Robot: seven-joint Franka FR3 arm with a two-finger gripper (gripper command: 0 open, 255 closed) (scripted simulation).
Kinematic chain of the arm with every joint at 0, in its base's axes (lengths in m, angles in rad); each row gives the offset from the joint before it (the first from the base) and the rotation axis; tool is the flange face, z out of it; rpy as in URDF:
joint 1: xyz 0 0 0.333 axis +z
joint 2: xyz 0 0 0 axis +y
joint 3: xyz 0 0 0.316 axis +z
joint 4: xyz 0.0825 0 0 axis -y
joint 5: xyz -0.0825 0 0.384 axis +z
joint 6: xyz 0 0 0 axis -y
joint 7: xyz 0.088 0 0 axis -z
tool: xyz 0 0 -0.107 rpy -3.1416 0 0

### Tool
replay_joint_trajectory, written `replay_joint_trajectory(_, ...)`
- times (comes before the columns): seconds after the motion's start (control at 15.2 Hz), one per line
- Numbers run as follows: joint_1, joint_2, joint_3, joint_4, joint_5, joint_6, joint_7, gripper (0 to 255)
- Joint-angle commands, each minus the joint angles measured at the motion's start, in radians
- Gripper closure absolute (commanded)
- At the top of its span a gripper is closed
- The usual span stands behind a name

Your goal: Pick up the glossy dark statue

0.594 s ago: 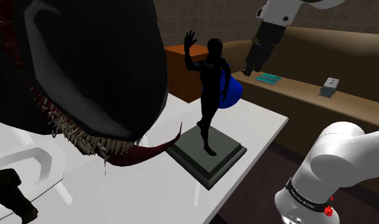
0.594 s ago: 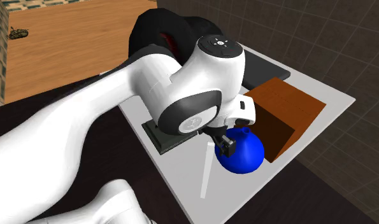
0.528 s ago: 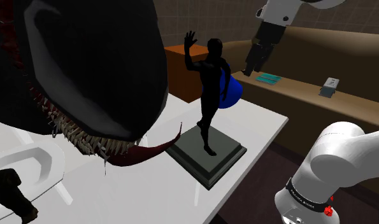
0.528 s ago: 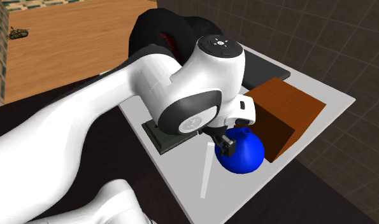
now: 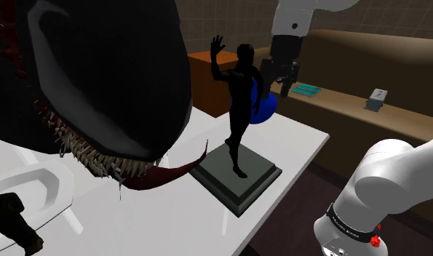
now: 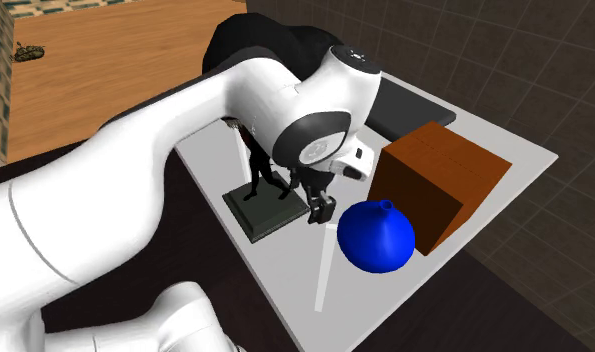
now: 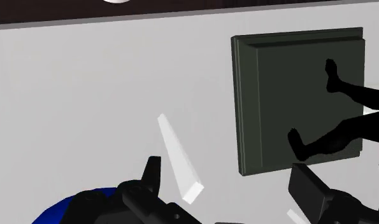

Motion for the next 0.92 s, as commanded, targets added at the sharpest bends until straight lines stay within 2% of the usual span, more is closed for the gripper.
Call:
replay_joint_trajectory(0.0, 0.001, 0.047, 0.031, 0.020, 0.060, -0.033, 0.096, 0)
replay_joint_trajectory(0.59, 0.016, 0.300, 0.138, 0.139, 0.344, -0.086, 0.493, 0)
replay_joint_trajectory(0.86, 0.017, 0.301, 0.143, 0.101, 0.347, -0.051, 0.480, 0)
